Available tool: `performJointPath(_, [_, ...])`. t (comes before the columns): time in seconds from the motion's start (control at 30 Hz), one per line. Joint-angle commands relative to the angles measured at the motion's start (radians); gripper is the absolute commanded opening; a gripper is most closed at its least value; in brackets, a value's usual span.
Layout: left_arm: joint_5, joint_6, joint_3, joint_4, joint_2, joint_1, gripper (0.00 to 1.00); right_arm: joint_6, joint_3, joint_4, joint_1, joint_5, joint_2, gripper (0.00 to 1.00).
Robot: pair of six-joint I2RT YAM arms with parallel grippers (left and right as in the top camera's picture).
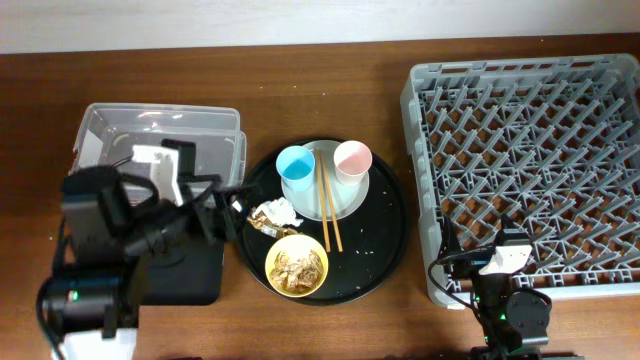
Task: Sort waste into correct bins and load items into the dishwasher rack
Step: 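Grasp the crumpled white tissue with the left gripper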
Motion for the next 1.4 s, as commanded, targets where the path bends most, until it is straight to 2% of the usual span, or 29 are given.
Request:
performJointPath(0.0, [-0.112, -0.159, 0.023, -0.092, 0.051, -0.001, 0.75, 0.001, -0.005, -0.006, -0.002, 0.005, -0.006, 0.98])
performJointPath(0.03, [-0.271, -0.233, 0.022, -0.156, 0.061, -0.021, 0.74, 0.001, -0.005, -0.006, -0.002, 0.005, -0.006, 0.98])
performJointPath(0.13, [-0.549, -0.353, 0.008, -0.232, 0.071, -0.107, 0.72, 0.001, -0.005, -0.006, -0.002, 0.005, -0.006, 0.98])
performJointPath(0.3, [-0.717, -0.529, -0.060, -0.195, 0.080, -0.277, 0.71, 0.001, -0.005, -0.006, -0.002, 0.005, -0.006, 0.98])
performJointPath(0.37, [-0.784, -0.612, -0.091, -0.172, 0.100, -0.342, 0.62, 0.001, -0.005, -0.006, -0.002, 0.005, -0.006, 0.98])
performJointPath(0.43, [-0.818, -0.642, -0.117, -0.134, 0.130, -0.395, 0.56, 0.001, -0.005, -0.006, -0.002, 0.005, -0.006, 0.98])
performJointPath(0.53, [-0.836, -0.641, -0.140, -0.024, 0.223, -0.475, 0.43, 0.001, -0.005, -0.006, -0.002, 0.005, -0.006, 0.98])
performJointPath(0.67, [-0.895, -0.621, -0.140, 0.090, 0.370, -0.527, 0.43, 0.001, -0.005, -0.006, -0.002, 0.005, -0.006, 0.98])
performJointPath(0.77, [-0.892, -0.609, -0.140, 0.135, 0.476, -0.533, 0.44, 0.001, -0.005, -0.006, -0.002, 0.005, -0.006, 0.98])
performJointPath(0.87, [-0.893, -0.524, -0.140, 0.177, 0.563, -0.533, 0.57, 0.001, -0.005, -0.006, -0.002, 0.005, -0.006, 0.98])
performJointPath(0.97, [-0.892, -0.438, -0.140, 0.237, 0.618, -0.533, 0.63, 0.001, -0.005, -0.006, -0.002, 0.005, -0.006, 0.98])
performJointPath(1.13, [-0.885, -0.370, -0.140, 0.278, 0.657, -0.533, 0.62, 0.001, -0.005, -0.006, -0.002, 0.005, -0.006, 0.98])
performJointPath(1.23, [-0.884, -0.362, -0.140, 0.287, 0.657, -0.533, 0.46, 0.001, -0.005, -0.006, -0.002, 0.005, -0.006, 0.98])
performJointPath(1.37, [-0.883, -0.363, -0.144, 0.281, 0.657, -0.534, 0.44, 0.001, -0.005, -0.006, -0.002, 0.005, -0.006, 0.98])
